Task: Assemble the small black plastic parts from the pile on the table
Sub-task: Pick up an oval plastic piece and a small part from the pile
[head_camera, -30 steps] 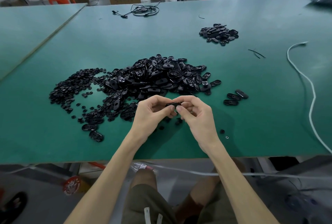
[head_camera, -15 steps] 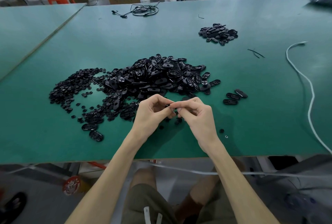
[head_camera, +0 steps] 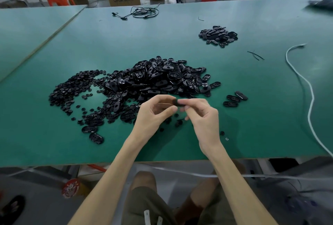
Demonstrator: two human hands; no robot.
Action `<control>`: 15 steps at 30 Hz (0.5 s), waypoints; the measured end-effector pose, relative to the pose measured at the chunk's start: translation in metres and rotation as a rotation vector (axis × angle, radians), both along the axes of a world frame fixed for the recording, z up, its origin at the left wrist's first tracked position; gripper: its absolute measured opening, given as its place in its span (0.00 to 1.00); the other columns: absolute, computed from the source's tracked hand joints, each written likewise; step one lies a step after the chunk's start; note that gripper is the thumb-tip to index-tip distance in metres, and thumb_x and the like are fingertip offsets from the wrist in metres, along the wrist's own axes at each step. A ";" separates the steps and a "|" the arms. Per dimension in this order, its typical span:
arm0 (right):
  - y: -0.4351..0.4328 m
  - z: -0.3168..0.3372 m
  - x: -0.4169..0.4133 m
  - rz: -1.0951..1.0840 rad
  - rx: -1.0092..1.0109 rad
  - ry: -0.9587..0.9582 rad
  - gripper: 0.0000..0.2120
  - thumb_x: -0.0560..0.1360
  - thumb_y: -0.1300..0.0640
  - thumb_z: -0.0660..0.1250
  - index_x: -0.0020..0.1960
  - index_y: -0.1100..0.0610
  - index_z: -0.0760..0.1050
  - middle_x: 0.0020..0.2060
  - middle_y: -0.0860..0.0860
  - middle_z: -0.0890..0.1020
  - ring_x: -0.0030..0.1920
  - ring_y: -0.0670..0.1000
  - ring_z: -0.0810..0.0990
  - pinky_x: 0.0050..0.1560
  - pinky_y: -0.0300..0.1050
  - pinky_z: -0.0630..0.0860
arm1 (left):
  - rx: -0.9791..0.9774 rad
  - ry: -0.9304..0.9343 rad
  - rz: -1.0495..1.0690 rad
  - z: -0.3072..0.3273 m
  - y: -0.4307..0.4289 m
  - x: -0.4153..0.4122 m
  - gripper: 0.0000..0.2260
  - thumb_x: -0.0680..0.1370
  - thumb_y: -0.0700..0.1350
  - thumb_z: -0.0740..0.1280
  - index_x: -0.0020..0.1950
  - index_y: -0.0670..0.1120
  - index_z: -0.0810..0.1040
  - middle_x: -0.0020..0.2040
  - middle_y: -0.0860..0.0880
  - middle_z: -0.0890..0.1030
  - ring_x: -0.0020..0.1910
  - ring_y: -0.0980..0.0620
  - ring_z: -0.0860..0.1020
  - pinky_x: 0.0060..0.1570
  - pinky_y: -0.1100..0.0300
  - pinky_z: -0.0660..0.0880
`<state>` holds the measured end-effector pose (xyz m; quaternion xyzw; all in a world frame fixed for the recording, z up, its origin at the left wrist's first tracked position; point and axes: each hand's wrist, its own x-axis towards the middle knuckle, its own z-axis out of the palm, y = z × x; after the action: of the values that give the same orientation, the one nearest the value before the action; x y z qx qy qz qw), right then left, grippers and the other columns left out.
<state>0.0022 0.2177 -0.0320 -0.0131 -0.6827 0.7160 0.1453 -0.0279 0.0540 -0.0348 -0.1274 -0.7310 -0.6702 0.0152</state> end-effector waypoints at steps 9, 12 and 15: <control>0.010 -0.012 -0.008 -0.470 -0.257 -0.071 0.27 0.80 0.66 0.65 0.78 0.54 0.66 0.74 0.49 0.68 0.68 0.38 0.76 0.50 0.26 0.75 | -0.079 -0.045 0.088 -0.005 -0.004 -0.002 0.09 0.82 0.37 0.70 0.58 0.48 0.85 0.53 0.52 0.87 0.55 0.54 0.84 0.57 0.60 0.80; 0.012 -0.013 -0.009 -0.457 -0.209 -0.098 0.32 0.82 0.65 0.63 0.83 0.55 0.57 0.81 0.47 0.59 0.73 0.37 0.71 0.49 0.23 0.74 | -0.081 -0.052 0.101 -0.004 -0.004 -0.002 0.09 0.82 0.36 0.70 0.56 0.48 0.86 0.52 0.51 0.87 0.54 0.54 0.84 0.55 0.64 0.78; 0.011 -0.011 -0.008 -0.421 -0.176 -0.095 0.35 0.83 0.65 0.62 0.85 0.51 0.52 0.84 0.41 0.50 0.75 0.34 0.67 0.52 0.21 0.72 | -0.100 -0.016 0.103 -0.002 -0.003 -0.001 0.10 0.82 0.34 0.69 0.57 0.47 0.85 0.54 0.50 0.86 0.55 0.55 0.84 0.56 0.65 0.78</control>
<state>-0.0056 0.2283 -0.0431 -0.2018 -0.6058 0.7252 0.2576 -0.0286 0.0509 -0.0370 -0.0848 -0.7691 -0.6324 0.0373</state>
